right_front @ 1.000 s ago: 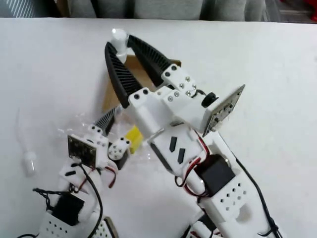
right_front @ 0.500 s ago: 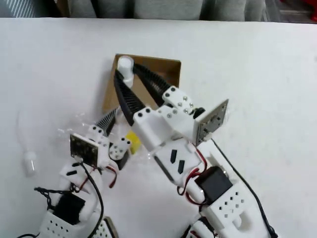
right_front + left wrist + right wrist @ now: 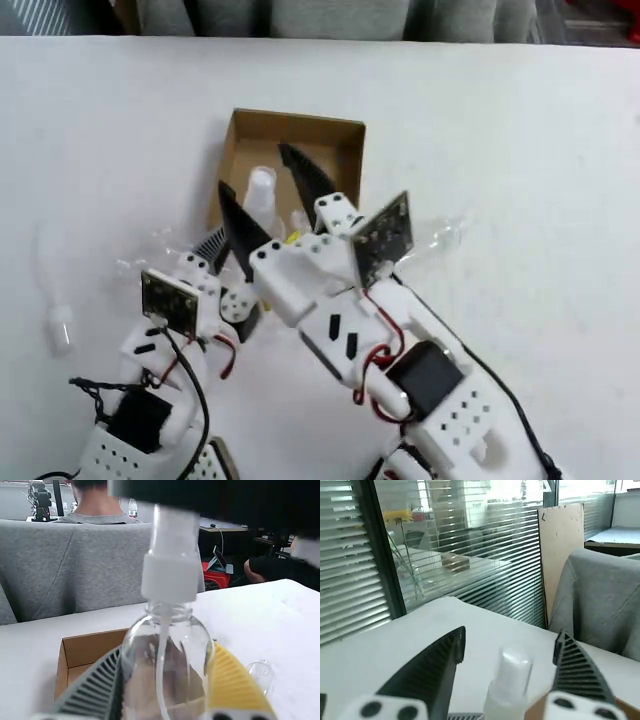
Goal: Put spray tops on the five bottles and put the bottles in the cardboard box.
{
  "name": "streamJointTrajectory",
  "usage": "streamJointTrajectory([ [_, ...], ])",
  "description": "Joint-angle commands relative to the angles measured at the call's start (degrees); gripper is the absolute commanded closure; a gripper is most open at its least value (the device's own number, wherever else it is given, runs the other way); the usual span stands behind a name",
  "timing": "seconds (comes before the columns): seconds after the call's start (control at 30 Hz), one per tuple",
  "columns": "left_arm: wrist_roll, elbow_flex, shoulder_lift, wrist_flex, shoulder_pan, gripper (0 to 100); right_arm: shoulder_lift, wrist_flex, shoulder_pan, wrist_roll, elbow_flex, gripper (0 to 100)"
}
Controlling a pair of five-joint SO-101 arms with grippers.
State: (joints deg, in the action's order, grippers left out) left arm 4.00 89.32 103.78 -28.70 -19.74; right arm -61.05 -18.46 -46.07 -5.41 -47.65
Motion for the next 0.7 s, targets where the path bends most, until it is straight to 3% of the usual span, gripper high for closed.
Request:
streamJointTrajectory([
  [0.0,-0.4,-1.0,0.9,1.7,-0.2,98,-1.6,-6.4,-0.4,-0.3,9.5,75.2],
  [0.13,-0.1,-1.1,0.9,2.0,2.8,98,-1.7,-15.2,2.7,-0.4,14.7,78.9],
  [0.27,-0.1,-1.2,0.9,3.9,5.2,98,-1.7,-20.5,9.0,-0.4,14.1,98.2],
  [0.43,0.0,-1.1,0.9,7.4,9.2,98,-5.5,-20.5,14.4,-0.5,4.2,98.7],
  [0.67,0.1,-2.1,0.7,11.0,12.4,98,-22.2,-17.7,10.0,-0.2,-16.4,98.4],
])
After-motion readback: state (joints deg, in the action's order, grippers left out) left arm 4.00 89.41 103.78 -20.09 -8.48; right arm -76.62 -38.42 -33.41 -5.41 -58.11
